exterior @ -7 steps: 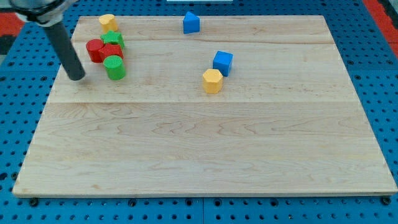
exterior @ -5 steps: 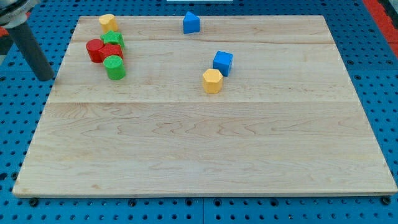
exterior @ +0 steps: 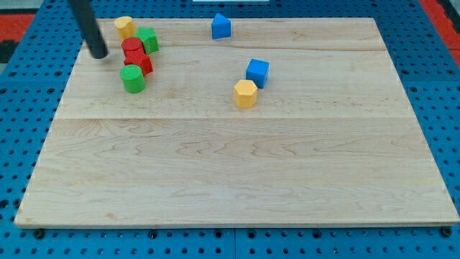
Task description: Move red circle towards the top right
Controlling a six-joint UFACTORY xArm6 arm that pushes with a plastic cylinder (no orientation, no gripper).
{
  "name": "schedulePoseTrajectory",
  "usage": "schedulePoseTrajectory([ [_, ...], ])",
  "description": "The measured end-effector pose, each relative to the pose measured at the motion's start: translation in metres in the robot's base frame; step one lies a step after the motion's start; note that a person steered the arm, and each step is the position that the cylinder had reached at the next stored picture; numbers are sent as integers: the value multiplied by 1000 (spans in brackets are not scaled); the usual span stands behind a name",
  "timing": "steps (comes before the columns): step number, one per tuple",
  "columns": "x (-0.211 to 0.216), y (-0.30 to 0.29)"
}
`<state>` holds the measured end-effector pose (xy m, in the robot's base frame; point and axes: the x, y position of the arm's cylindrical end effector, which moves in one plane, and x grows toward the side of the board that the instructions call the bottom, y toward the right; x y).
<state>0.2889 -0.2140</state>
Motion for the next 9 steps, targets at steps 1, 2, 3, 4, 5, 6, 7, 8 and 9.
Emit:
schedulePoseTrajectory([
  [1,-7,71],
  [2,-7,138],
  [3,-5,170],
  [4,8,167],
  [5,16,187],
  [6,-22,241],
  [7,-32,309],
  [8,-32,358],
  [9,-32,370],
])
